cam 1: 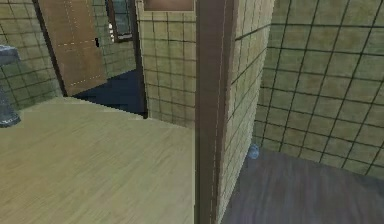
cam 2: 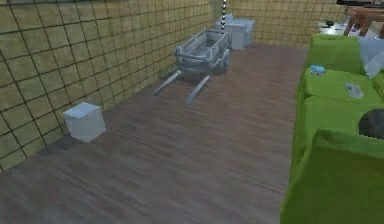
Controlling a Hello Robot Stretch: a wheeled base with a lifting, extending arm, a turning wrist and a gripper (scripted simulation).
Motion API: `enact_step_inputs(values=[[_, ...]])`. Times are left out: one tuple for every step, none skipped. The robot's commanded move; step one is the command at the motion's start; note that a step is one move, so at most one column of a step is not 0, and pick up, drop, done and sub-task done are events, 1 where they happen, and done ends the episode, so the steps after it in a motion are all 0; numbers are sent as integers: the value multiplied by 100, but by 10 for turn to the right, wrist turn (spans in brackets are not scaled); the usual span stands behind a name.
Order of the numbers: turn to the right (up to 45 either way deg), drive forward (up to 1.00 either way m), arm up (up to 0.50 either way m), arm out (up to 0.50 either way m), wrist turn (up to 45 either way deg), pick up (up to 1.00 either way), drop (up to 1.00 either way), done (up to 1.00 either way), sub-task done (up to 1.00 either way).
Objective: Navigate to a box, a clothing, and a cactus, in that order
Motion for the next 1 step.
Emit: enact_step_inputs(values=[[0, 30, 0, 0, 0, 0, 0, 0, 0]])
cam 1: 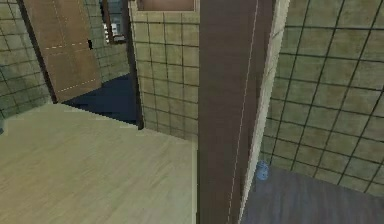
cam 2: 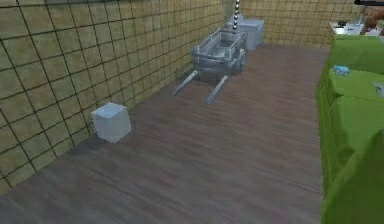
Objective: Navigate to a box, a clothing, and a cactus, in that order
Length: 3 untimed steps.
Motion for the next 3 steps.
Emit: enact_step_inputs(values=[[-450, 0, 0, 0, 0, 0, 0, 0, 0], [-120, 0, 0, 0, 0, 0, 0, 0, 0], [0, 100, 0, 0, 0, 0, 0, 0, 0]])
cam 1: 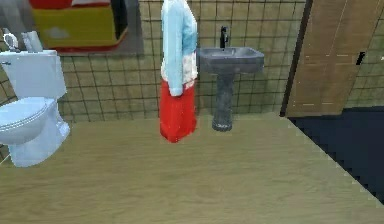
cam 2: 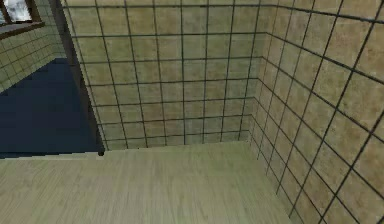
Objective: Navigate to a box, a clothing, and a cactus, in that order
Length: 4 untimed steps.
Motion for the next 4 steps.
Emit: enact_step_inputs(values=[[-30, 0, 0, 0, 0, 0, 0, 0, 0], [0, 100, 0, 0, 0, 0, 0, 0, 0], [-120, 0, 0, 0, 0, 0, 0, 0, 0], [0, 10, 0, 0, 0, 0, 0, 0, 0]])
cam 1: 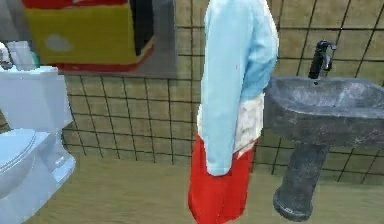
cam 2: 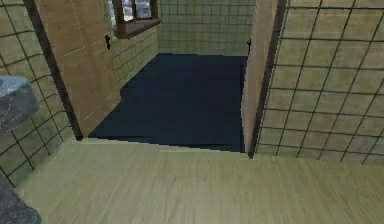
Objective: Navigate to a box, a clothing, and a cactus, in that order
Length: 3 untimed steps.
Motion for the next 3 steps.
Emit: enact_step_inputs(values=[[0, 0, 0, 0, 0, 0, 0, 0, 100], [450, 0, 0, 0, 0, 0, 0, 0, 0], [450, 0, 0, 0, 0, 0, 0, 0, 0]])
